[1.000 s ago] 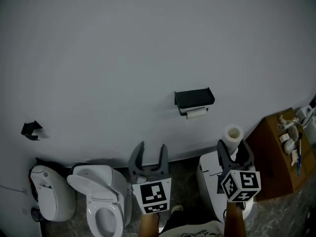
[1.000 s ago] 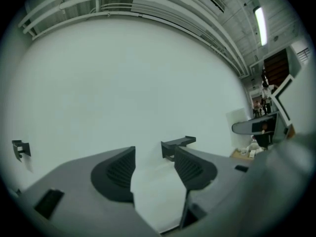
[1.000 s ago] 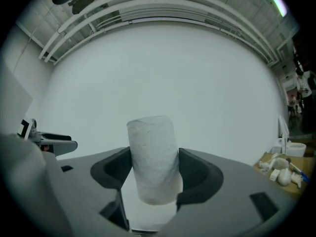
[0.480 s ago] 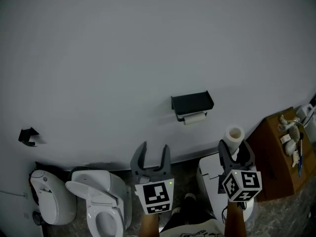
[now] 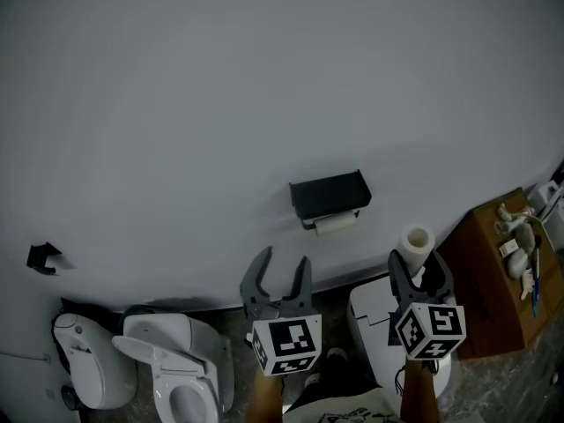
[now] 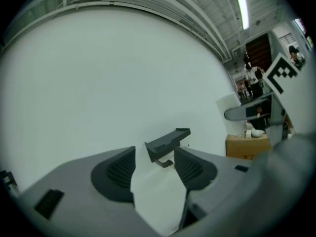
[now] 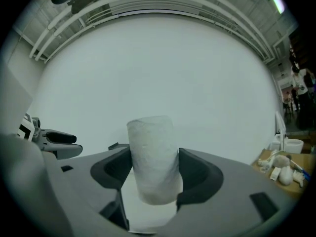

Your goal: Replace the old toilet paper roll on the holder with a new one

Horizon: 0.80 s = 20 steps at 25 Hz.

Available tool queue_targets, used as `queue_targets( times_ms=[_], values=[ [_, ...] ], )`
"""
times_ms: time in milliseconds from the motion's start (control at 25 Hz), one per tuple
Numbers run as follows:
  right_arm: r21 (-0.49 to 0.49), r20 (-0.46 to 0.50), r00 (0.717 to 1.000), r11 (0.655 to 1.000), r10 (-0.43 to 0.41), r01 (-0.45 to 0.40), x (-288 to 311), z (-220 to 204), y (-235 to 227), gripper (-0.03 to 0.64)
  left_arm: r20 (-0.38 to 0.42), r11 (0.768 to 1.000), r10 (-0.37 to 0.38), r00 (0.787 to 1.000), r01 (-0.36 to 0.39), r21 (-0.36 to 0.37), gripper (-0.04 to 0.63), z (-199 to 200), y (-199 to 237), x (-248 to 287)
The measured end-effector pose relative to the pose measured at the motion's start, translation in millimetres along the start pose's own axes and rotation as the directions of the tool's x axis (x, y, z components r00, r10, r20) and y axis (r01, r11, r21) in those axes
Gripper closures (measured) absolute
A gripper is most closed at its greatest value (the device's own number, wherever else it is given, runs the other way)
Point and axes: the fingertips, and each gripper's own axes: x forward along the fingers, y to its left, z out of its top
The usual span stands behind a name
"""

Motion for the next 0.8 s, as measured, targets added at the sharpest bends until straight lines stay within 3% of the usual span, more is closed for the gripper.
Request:
queue_targets(
  times_ms=[160,280,400,560,800],
  values=[
    [0.000,-0.016,1.000,1.000,-0.016,0.016,7,-6,-12,0.311,-0.054,0.988,-0.027,0.998,0.035,0.150,0.368,-7,-16,22],
    [0.003,-0.025,0.999,1.000,-0.029,0.029,10,-10,-22,0.311,-0.107,0.959,-0.027,0.994,0.056,0.278,0.368,-14,-27,37],
    [0.002,-0.027,0.999,0.999,-0.042,0.042,13,-12,-30,0.311,-0.150,0.909,0.017,0.989,0.047,0.415,0.367,-21,-34,51],
    [-0.005,-0.029,0.998,0.998,-0.060,0.060,15,-13,-38,0.311,-0.198,0.821,0.068,0.978,0.058,0.568,0.367,-30,-43,66],
    [0.003,-0.037,0.996,0.996,-0.085,0.085,19,-15,-52,0.311,-0.262,0.749,0.051,0.964,0.137,0.648,0.367,-45,-63,87]
  ],
)
